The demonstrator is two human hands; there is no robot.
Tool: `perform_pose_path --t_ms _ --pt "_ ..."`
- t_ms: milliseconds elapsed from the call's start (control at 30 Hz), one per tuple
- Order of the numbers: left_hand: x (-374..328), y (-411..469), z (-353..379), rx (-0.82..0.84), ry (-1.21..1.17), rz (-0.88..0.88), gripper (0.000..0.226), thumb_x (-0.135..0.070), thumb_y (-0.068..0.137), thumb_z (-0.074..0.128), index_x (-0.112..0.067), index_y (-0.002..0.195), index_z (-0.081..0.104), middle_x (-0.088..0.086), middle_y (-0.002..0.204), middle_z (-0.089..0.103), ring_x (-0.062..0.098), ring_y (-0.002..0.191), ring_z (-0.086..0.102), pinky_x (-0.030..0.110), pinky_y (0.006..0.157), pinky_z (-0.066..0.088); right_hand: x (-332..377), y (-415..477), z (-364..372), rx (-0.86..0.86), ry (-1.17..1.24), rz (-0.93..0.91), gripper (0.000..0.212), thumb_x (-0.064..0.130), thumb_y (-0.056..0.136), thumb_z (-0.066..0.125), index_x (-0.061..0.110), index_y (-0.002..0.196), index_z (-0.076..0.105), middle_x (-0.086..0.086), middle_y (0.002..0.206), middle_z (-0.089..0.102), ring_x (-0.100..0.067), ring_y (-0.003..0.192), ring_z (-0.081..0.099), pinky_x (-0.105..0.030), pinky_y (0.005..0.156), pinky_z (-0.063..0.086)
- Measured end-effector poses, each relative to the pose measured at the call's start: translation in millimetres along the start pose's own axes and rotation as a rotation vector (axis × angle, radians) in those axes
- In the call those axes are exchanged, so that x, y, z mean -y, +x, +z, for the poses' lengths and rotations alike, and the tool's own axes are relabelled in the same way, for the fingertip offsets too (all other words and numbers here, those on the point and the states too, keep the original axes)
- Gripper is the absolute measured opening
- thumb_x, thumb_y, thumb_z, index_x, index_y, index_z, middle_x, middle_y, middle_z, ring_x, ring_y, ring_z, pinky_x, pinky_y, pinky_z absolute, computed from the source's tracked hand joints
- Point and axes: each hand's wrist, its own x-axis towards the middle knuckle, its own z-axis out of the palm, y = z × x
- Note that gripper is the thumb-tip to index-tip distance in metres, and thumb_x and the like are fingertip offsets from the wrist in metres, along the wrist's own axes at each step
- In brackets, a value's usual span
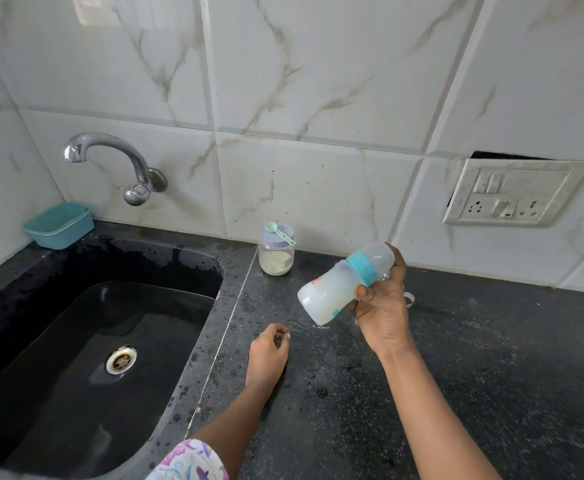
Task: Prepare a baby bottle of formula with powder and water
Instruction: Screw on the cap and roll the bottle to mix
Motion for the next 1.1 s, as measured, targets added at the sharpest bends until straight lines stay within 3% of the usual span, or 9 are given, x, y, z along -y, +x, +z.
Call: perform_pose_path --t_ms 400,567,633,700,833,933,1100 --pt "0 1 0 -0.003 0.009 0.013 0.011 -0.019 0.093 0.054 -0.015 0.099 0.061 -0.004 0.084 0.063 0.009 0.08 0.059 0.02 0.071 0.045 12 6 12 0.057 -0.023 -0.042 0.093 0.012 0.038 0.092 0.037 0.117 0.05 0.003 0.102 0.063 -0.015 0.087 0.063 -0.028 0.062 0.057" --pt "0 0 0 -0.005 0.01 0.01 0.012 -0.02 0.092 0.055 -0.014 0.101 0.062 -0.003 0.085 0.064 0.01 0.08 0.059 0.019 0.072 0.045 -7 -3 -7 -0.178 0.042 0.003 0.089 0.017 0.036 0.093 0.036 0.112 0.052 0.004 0.101 0.063 -0.016 0.089 0.064 -0.03 0.057 0.055" --pt "0 1 0 -0.004 0.015 0.008 0.013 -0.02 0.093 0.054 -0.014 0.101 0.062 -0.003 0.085 0.064 0.011 0.081 0.059 0.021 0.073 0.047 -19 -7 -19 -0.314 0.084 0.036 0.075 0.01 0.052 0.086 0.033 0.114 0.05 0.0 0.106 0.061 -0.02 0.095 0.063 -0.036 0.061 0.058" --pt "0 2 0 -0.004 0.023 0.005 0.014 -0.02 0.093 0.054 -0.014 0.102 0.062 -0.003 0.086 0.064 0.011 0.082 0.06 0.022 0.075 0.047 -30 -13 -27 -0.399 0.041 0.083 0.063 -0.005 0.073 0.066 0.03 0.12 0.044 -0.005 0.112 0.058 -0.024 0.1 0.06 -0.039 0.064 0.059" --pt "0 1 0 -0.002 0.028 0.009 0.013 -0.02 0.093 0.054 -0.015 0.102 0.062 -0.004 0.086 0.064 0.01 0.082 0.059 0.021 0.074 0.046 -43 -23 -41 -0.498 -0.123 0.155 0.071 -0.015 0.077 0.06 0.033 0.126 0.041 -0.007 0.117 0.053 -0.028 0.108 0.057 -0.045 0.073 0.056" --pt "-1 1 0 0.001 0.028 0.004 0.012 -0.02 0.093 0.054 -0.015 0.101 0.061 -0.005 0.085 0.062 0.008 0.079 0.058 0.018 0.07 0.042 -51 -26 -48 -0.648 0.003 0.13 0.066 -0.008 0.082 0.06 0.027 0.132 0.036 -0.007 0.122 0.053 -0.029 0.11 0.055 -0.049 0.073 0.053" --pt "0 2 1 -0.004 0.033 0.002 0.013 -0.02 0.093 0.054 -0.015 0.102 0.062 -0.005 0.085 0.063 0.009 0.08 0.058 0.019 0.071 0.042 -58 -31 -44 -0.601 -0.04 0.211 0.07 -0.008 0.081 0.061 0.031 0.133 0.035 -0.008 0.117 0.057 -0.026 0.102 0.059 -0.049 0.075 0.054"
